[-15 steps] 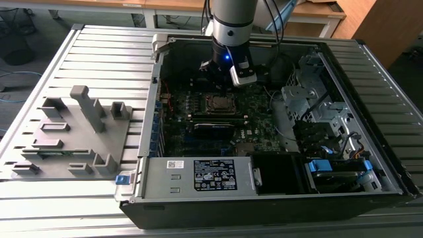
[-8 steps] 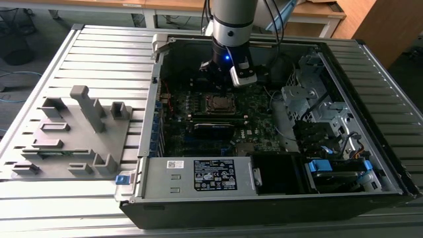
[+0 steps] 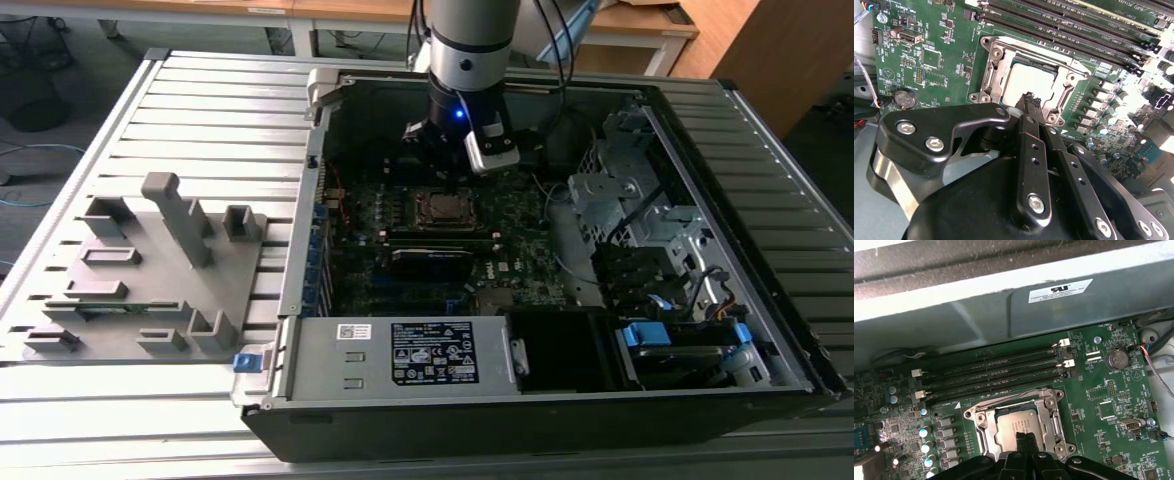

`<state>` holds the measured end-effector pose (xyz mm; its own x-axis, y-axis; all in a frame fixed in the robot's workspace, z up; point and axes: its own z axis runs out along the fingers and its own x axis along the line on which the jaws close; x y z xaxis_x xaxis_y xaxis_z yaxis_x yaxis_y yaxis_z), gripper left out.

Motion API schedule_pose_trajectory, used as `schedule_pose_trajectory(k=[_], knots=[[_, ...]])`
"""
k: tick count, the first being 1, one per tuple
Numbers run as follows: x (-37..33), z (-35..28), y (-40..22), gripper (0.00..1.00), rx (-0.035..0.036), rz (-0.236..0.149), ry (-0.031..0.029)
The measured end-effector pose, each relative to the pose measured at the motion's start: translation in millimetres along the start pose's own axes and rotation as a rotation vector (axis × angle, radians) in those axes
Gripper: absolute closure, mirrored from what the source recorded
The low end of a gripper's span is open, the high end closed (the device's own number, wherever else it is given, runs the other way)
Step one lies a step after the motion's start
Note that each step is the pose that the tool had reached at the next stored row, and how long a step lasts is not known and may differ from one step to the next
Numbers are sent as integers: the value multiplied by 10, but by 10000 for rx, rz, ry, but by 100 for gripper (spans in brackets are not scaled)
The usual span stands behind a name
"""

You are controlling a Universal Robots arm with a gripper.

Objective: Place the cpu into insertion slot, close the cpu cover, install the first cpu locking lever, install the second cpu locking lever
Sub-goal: 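Install the second cpu locking lever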

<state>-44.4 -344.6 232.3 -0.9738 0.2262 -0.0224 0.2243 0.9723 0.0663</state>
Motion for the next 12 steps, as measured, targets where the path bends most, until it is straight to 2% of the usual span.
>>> schedule_pose_trajectory(k=[12], knots=[[-1, -24, 1, 89, 4, 0, 1]])
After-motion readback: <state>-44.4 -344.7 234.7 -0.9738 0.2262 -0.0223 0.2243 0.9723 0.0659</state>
